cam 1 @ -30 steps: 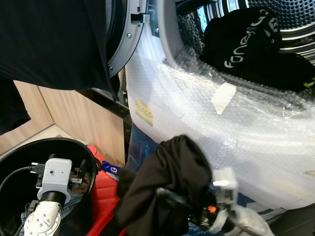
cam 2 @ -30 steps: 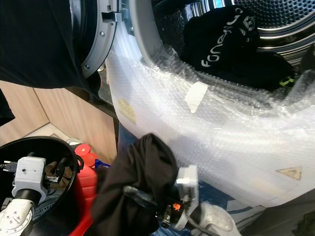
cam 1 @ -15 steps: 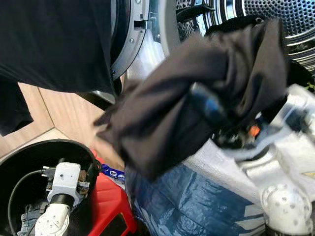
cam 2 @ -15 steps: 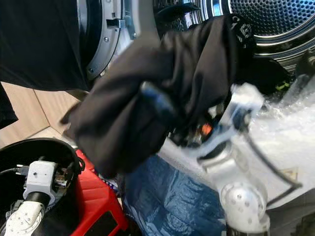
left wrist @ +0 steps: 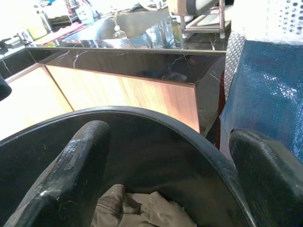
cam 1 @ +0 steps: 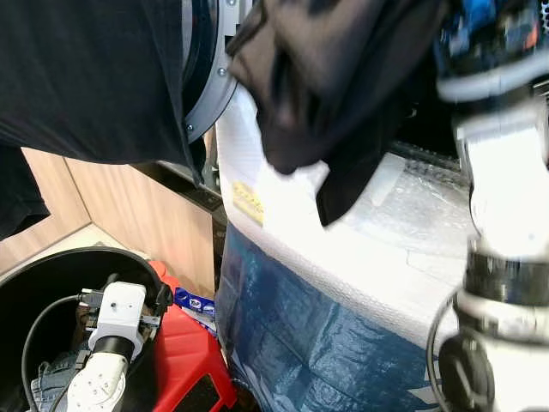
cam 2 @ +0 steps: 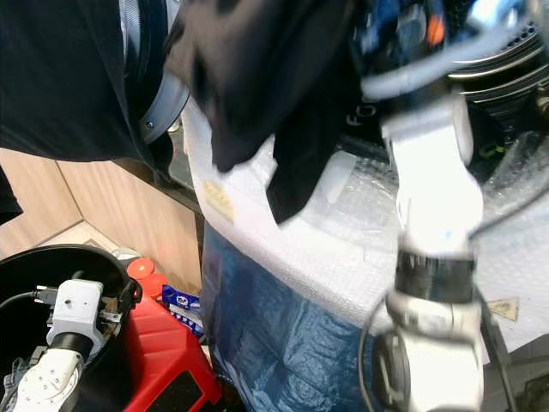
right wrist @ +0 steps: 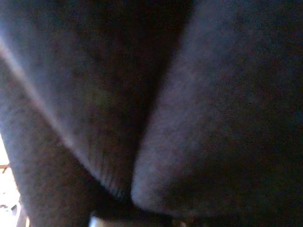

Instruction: Clothes washing

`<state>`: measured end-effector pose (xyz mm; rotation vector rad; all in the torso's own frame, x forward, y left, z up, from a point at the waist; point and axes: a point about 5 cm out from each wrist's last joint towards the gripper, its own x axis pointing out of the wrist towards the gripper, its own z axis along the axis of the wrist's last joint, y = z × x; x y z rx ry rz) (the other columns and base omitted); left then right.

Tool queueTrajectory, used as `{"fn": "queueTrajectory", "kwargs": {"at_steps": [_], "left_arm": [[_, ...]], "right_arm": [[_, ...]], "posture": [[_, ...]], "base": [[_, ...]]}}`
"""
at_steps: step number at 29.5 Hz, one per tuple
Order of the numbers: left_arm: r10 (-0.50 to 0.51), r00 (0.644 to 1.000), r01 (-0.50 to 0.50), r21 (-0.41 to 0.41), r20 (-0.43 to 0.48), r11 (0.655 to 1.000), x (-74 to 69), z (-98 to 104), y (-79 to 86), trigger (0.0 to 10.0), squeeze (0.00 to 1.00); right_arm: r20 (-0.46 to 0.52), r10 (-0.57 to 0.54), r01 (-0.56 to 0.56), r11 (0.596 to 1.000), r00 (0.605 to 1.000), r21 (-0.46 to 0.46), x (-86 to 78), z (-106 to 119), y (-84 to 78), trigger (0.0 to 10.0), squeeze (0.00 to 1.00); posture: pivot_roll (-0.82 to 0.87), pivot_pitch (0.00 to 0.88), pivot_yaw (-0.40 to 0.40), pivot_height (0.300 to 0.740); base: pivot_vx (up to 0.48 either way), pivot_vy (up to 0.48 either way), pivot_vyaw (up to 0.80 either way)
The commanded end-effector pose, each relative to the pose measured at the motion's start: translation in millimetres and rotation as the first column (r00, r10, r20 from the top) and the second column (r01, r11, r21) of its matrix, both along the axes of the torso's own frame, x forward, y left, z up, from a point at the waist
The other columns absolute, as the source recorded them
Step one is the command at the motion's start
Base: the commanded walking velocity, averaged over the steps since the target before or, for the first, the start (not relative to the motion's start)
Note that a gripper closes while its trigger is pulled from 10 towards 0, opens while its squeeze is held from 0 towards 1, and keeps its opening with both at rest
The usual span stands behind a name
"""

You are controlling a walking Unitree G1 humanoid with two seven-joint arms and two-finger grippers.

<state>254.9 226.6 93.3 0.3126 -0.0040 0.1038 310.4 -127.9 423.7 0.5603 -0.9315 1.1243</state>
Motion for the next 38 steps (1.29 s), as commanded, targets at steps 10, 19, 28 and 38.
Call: {"fn": "queueTrajectory", "kwargs": {"at_steps": [10,19,28,38], "left_arm": [[0.008,1.0,-0.008,0.009,0.002,1.0,3.8,-2,-1.0,10.0,0.0],[-0.002,1.0,0.002,-0.007,0.004,1.0,8.1,-3,-7.8,10.0,0.0],[-0.03,1.0,0.03,-0.037,0.004,0.999,11.5,-3,-20.0,10.0,0.0],[-0.036,0.999,0.035,-0.037,-0.014,0.999,9.6,-5,-21.2,10.0,0.0]], "right_arm": [[-0.173,-0.333,0.332,0.943,0.927,-0.036,53.4,52,-8.6,0.0,0.0],[-0.343,-0.752,0.697,0.655,0.563,-0.291,81.2,52,-22.4,0.0,0.0],[-0.371,-0.916,0.784,0.343,0.155,-0.518,96.3,18,-52.2,10.0,0.0],[-0.27,-0.951,0.716,0.292,0.148,-0.634,106.7,-9,-30.6,10.0,1.0]], "posture": [[0.15,0.02,-0.104,0.74],[0.15,0.025,-0.106,0.74],[0.15,0.027,-0.102,0.74],[0.16,0.038,-0.105,0.74]], "base": [[0.0,0.0,0.0],[0.0,0.0,0.0],[0.0,0.0,0.0],[0.0,0.0,0.0]]}}
